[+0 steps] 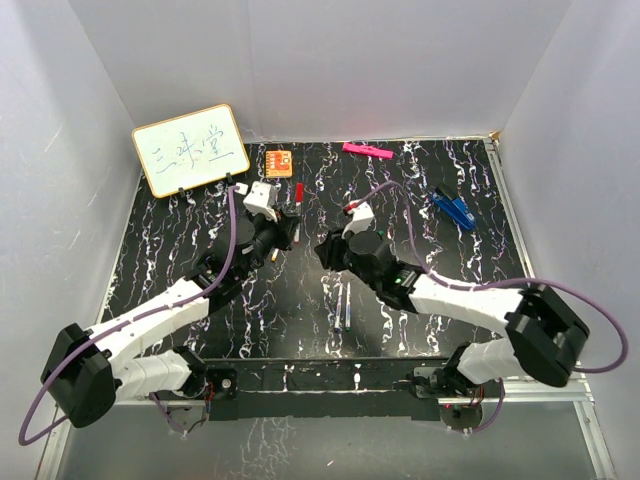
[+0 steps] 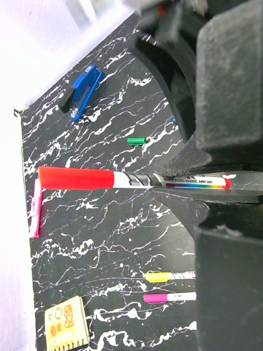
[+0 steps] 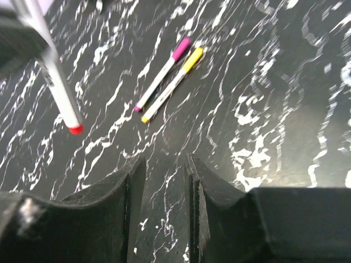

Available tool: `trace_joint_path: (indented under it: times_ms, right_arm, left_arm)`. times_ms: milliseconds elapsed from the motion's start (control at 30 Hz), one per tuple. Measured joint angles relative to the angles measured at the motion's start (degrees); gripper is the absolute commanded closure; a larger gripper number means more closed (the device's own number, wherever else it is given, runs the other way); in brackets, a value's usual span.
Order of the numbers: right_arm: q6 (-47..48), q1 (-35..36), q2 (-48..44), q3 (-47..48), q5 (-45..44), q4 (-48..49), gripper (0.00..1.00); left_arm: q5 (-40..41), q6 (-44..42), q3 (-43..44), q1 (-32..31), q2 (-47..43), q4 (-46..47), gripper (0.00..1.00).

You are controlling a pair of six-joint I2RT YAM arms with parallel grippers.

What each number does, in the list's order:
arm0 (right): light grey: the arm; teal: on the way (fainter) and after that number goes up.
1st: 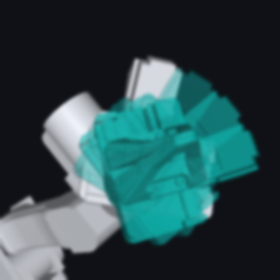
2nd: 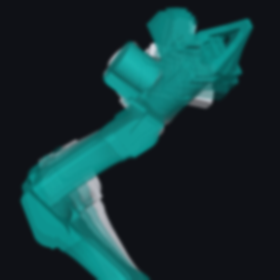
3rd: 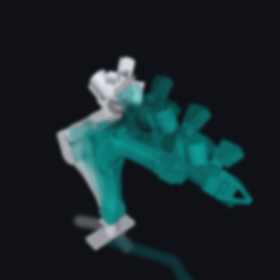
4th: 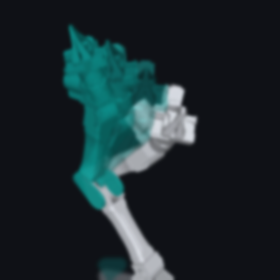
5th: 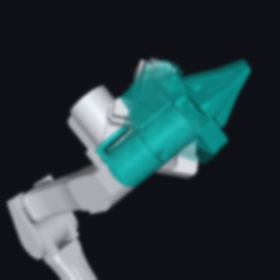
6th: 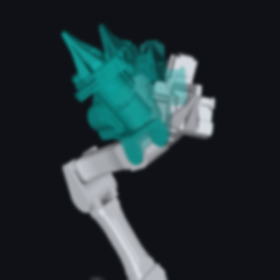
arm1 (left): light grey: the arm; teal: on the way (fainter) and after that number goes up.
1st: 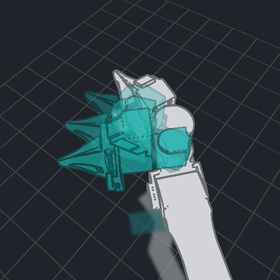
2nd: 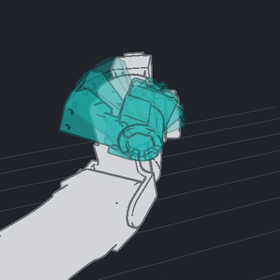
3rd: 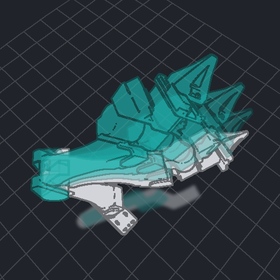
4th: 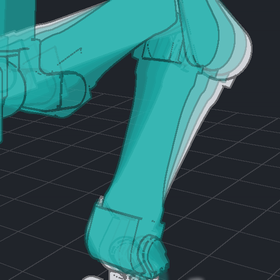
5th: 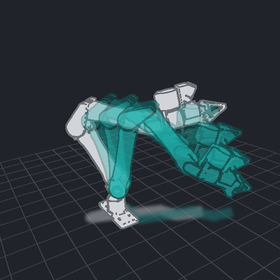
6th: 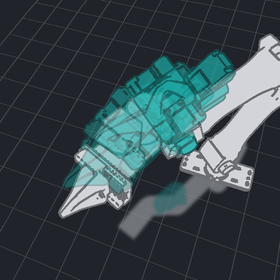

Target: Insert the pens into the pen caps

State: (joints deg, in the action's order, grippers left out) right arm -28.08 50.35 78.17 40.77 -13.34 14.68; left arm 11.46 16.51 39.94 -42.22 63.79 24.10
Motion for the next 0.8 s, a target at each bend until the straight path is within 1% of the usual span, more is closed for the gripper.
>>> trace_joint_path:
  times_ms: [33,100,167,233,267,433,600,800]
  right_arm:
    - [0.42,0.0,-1.18,0.0,-1.03,-0.33,0.65]
    - [1.66,-0.15,-4.44,0.07,-3.87,-0.9,0.57]
    - [2.93,-0.24,-7.48,0.42,-6.6,-1.11,0.41]
    - [4.26,-0.5,-9.66,1.29,-8.74,-1.11,0.3]
    - [5.07,-0.68,-10.54,1.92,-9.6,-1.11,0.26]
    - [8.48,-1.55,-11.78,6.29,-10.93,-0.94,0.22]
    - [9.16,-2.08,-11.28,8.74,-9.53,-0.15,0.22]
    - [8.13,-2.43,-9.07,9.05,-5.51,0.44,0.25]
  left_arm:
    - [0.04,-0.02,0.0,0.0,0.02,-0.22,1.0]
    - [0.02,-0.04,0.0,0.0,0.02,-0.55,1.0]
    - [-0.33,-0.15,-0.11,0.0,0.02,-0.46,1.0]
    - [-1.38,-0.48,-0.59,0.0,0.02,-0.11,1.0]
    - [-1.92,-0.55,-0.83,0.0,0.02,-0.09,1.0]
    - [-6.56,-1.31,-3.72,0.0,0.04,1.4,1.0]
    - [-12.37,-2.03,-5.49,0.0,0.48,3.28,1.0]
    - [-18.34,-2.38,-7.1,0.0,0.52,7.72,1.0]
